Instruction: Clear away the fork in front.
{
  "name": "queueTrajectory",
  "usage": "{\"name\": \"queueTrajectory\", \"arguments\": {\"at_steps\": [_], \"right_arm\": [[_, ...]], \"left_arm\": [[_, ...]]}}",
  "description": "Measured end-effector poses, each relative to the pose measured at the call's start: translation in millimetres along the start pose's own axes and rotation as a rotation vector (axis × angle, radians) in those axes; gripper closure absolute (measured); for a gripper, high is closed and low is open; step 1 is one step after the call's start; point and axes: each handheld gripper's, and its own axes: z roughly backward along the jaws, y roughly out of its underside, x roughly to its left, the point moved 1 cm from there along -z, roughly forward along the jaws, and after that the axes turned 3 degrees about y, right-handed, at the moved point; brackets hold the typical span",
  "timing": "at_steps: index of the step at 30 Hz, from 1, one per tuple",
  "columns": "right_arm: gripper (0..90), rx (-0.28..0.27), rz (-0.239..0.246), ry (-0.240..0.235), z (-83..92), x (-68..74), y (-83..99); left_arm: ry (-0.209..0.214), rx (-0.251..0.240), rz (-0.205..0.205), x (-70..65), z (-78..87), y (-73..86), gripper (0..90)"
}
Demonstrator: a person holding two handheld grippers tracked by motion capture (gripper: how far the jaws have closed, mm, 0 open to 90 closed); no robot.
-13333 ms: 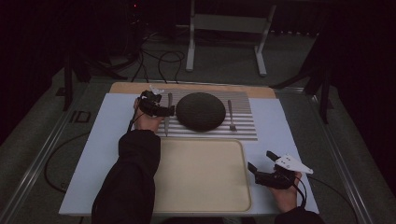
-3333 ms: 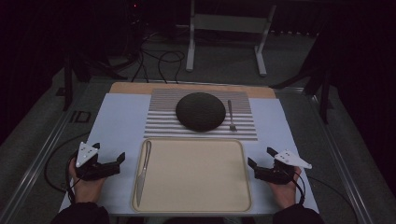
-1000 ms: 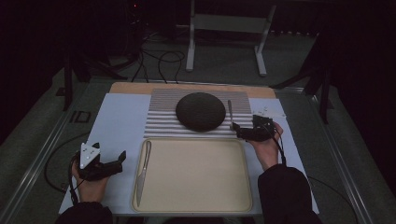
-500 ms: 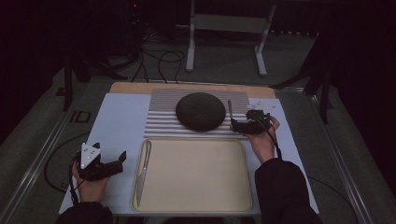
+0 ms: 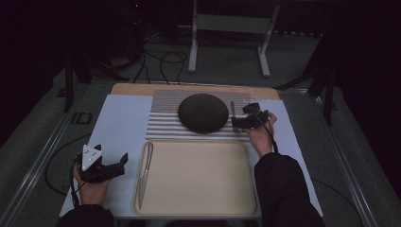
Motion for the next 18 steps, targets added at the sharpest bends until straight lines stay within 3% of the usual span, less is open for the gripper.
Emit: {"name": "queueTrajectory", "arguments": {"at_steps": [4, 11, 18], "right_arm": [[9.4, 0.018, -0.011, -0.001, -6.4, -3.1, -6.8], [11.8, 0.075, -0.022, 0.014, -34.8, -7.6, -11.6], [19.6, 0.112, -0.042, 0.034, -54.4, -8.3, -13.4]], "left_arm": [[0.002, -0.001, 0.001, -0.1, 0.2, 0.0, 0.0], [0.004, 0.001, 0.000, -0.3, -0.4, 0.2, 0.0], [0.003, 0.000, -0.002, 0.3, 1.2, 0.5, 0.0]]}}
